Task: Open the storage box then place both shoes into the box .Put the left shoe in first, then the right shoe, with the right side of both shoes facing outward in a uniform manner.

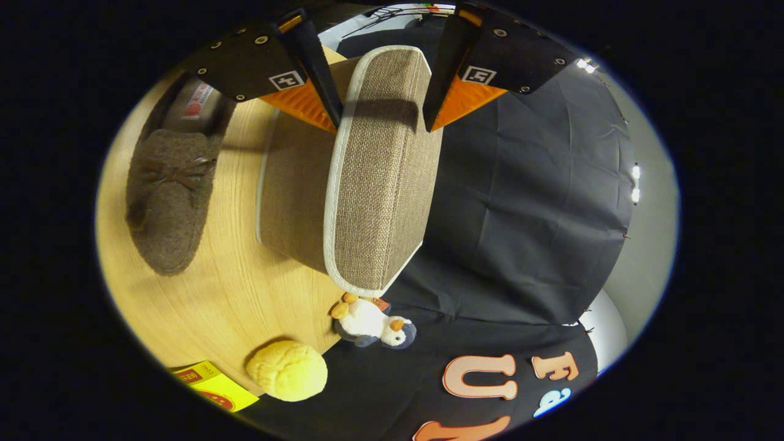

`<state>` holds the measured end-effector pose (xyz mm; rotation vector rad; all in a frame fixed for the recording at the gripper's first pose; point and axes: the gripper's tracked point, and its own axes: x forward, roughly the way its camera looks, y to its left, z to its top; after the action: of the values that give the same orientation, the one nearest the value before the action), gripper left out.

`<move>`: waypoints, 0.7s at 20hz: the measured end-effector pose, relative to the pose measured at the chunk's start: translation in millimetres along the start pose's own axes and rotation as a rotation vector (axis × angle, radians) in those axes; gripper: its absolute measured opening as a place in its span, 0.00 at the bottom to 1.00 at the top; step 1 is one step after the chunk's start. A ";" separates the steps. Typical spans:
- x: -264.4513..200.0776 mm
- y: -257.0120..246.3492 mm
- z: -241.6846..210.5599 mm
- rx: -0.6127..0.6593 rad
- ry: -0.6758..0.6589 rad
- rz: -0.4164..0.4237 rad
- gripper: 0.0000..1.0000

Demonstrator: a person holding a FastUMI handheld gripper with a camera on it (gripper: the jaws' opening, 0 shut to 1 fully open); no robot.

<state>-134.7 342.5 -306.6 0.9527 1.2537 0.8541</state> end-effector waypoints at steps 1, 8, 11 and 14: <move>-6.7 3.0 0.8 0.006 -0.002 0.010 0.76; -28.9 47.6 18.9 -0.011 -0.091 0.086 0.44; -25.3 84.3 18.2 -0.053 -0.092 0.128 0.36; -17.0 110.2 25.5 -0.117 -0.116 0.130 0.27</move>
<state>-112.8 365.7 -196.8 0.9836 1.0402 0.9501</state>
